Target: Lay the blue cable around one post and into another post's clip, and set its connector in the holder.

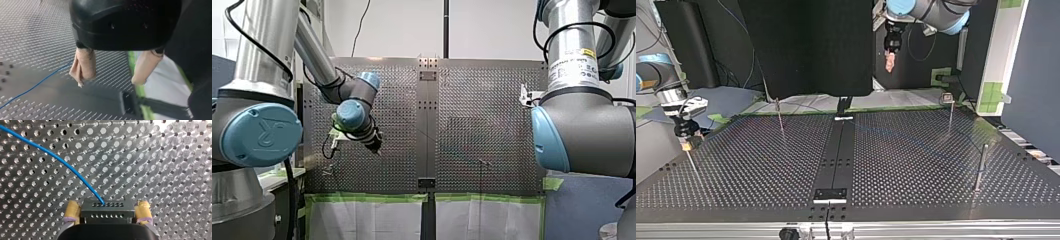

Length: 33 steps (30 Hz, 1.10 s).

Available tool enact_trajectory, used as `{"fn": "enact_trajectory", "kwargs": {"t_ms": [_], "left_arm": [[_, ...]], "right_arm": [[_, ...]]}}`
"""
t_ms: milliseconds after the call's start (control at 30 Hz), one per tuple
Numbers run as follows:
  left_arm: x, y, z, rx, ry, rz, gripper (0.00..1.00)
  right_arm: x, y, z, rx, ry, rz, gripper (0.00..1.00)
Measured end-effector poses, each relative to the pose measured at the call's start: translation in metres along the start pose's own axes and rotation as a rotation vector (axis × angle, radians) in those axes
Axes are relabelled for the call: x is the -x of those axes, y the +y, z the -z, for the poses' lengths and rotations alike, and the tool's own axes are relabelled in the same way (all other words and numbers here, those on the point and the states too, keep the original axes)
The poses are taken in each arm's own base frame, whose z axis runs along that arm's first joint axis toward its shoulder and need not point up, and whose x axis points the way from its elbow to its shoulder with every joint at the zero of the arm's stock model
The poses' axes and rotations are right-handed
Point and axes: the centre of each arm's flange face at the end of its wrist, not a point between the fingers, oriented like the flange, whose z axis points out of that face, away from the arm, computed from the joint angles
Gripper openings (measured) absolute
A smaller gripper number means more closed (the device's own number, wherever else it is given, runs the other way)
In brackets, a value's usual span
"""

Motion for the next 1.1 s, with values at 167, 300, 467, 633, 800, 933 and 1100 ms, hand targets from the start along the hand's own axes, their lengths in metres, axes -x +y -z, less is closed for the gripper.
{"fn": "enact_trajectory", "kwargs": {"t_ms": [167, 300, 467, 633, 800, 933, 1100], "left_arm": [[-0.027, -0.012, 0.006, -0.039, 0.022, 0.011, 1.00], [-0.036, -0.024, 0.009, -0.074, 0.012, 0.023, 1.00], [-0.038, -0.036, 0.015, -0.099, -0.030, 0.032, 1.00], [-0.038, -0.049, 0.022, -0.117, -0.082, 0.036, 1.00], [-0.034, -0.051, 0.020, -0.091, -0.136, 0.055, 1.00], [-0.029, -0.049, 0.015, -0.065, -0.181, 0.079, 1.00], [-0.023, -0.049, 0.010, -0.058, -0.226, 0.097, 1.00]], "right_arm": [[0.000, 0.000, 0.000, 0.000, 0.000, 0.000, 0.98], [0.000, 0.000, 0.000, 0.000, 0.000, 0.000, 0.98], [0.000, 0.000, 0.000, 0.000, 0.000, 0.000, 0.98], [0.000, 0.000, 0.000, 0.000, 0.000, 0.000, 0.98], [0.000, 0.000, 0.000, 0.000, 0.000, 0.000, 0.98], [0.000, 0.000, 0.000, 0.000, 0.000, 0.000, 0.98], [0.000, 0.000, 0.000, 0.000, 0.000, 0.000, 0.98]]}}
